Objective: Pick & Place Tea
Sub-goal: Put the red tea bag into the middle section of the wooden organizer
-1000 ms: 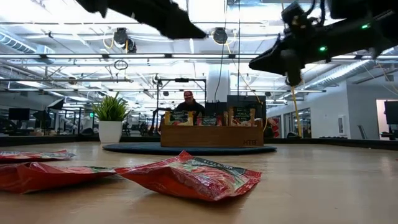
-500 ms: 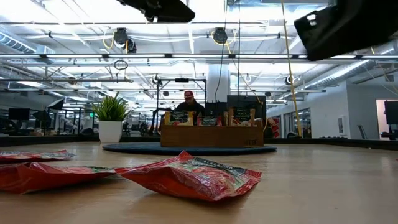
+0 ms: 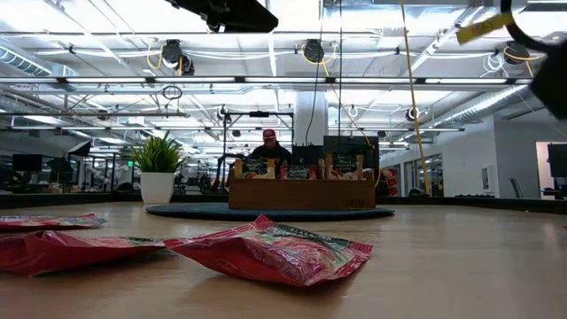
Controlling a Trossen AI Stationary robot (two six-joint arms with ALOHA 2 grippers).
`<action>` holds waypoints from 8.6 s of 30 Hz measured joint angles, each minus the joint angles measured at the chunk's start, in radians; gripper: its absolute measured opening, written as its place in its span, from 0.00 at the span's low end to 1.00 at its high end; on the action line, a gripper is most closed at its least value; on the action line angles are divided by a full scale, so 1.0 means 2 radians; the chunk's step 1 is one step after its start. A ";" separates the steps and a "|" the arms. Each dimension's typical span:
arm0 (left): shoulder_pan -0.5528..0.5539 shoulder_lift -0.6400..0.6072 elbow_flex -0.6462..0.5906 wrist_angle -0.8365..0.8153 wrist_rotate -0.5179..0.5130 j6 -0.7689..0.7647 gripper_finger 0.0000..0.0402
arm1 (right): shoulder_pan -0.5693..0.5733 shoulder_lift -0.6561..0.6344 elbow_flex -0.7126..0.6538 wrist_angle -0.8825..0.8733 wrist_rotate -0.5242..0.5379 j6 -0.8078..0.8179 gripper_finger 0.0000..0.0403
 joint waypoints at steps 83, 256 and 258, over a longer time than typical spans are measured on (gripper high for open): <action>0.000 0.000 0.000 0.001 0.000 0.000 0.40 | -0.024 0.100 0.057 0.061 0.767 -0.669 0.00; 0.119 0.111 0.002 0.022 0.192 -0.027 0.01 | -0.436 0.019 0.302 -0.142 0.141 -0.747 0.00; 0.119 0.098 0.001 0.012 0.181 -0.027 0.01 | -0.447 0.019 0.305 -0.139 0.145 -0.748 0.00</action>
